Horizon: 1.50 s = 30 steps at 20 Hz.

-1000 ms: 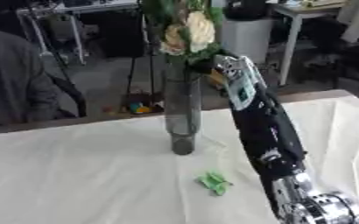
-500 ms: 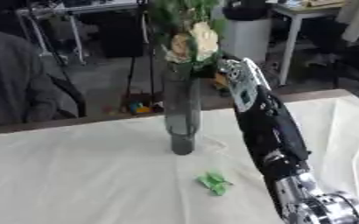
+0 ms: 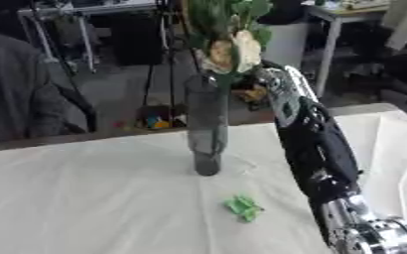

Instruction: Arrange flowers into the vase.

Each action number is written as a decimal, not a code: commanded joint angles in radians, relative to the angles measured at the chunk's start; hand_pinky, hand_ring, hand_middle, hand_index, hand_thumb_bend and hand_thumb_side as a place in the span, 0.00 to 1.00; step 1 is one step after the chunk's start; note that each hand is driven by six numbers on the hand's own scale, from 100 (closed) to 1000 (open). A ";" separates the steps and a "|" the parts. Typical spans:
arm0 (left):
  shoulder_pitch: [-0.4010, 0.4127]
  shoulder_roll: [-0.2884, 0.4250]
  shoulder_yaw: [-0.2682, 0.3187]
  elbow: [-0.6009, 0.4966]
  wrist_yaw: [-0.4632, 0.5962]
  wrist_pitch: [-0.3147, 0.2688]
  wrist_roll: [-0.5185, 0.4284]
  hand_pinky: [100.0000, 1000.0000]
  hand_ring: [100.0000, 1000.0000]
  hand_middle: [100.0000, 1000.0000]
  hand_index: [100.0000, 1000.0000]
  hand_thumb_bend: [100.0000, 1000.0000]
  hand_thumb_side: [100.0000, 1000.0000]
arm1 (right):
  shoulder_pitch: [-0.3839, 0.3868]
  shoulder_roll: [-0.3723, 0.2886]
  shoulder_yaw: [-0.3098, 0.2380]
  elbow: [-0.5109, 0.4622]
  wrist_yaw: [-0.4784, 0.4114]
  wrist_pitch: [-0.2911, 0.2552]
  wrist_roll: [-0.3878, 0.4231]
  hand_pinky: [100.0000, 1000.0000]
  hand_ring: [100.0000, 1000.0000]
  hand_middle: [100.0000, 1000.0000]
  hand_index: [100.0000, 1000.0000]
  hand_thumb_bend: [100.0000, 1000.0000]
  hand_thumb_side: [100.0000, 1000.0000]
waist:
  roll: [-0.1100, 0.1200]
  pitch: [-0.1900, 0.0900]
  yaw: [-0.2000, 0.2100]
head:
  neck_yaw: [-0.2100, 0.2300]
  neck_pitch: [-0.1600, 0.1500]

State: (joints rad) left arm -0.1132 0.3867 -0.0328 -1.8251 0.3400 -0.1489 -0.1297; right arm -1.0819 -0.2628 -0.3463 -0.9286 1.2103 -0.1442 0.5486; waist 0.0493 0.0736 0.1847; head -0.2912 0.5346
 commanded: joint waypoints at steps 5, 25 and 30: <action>-0.001 0.027 0.013 -0.007 -0.006 -0.001 0.001 0.74 0.67 0.58 0.74 0.56 0.94 | -0.030 -0.050 0.009 0.006 -0.033 -0.007 0.018 1.00 1.00 1.00 0.91 0.30 0.96 | -0.006 -0.019 -0.002 | 0.007 -0.004; 0.006 0.034 0.016 0.003 -0.009 0.004 -0.001 0.74 0.67 0.58 0.74 0.56 0.95 | -0.023 -0.102 0.126 0.126 -0.252 -0.143 0.056 1.00 1.00 1.00 0.90 0.62 0.95 | -0.032 -0.032 -0.015 | 0.012 0.003; 0.007 0.035 0.017 0.005 -0.010 0.004 -0.001 0.74 0.67 0.58 0.74 0.56 0.95 | -0.027 -0.114 0.119 0.126 -0.278 -0.134 0.045 1.00 1.00 1.00 0.86 0.56 0.98 | -0.034 -0.033 -0.016 | 0.015 0.002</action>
State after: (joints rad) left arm -0.0999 0.3959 -0.0262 -1.8092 0.3328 -0.1468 -0.1294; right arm -1.0829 -0.3454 -0.2229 -0.7888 0.9467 -0.2783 0.5997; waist 0.0148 0.0549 0.1697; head -0.2807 0.5350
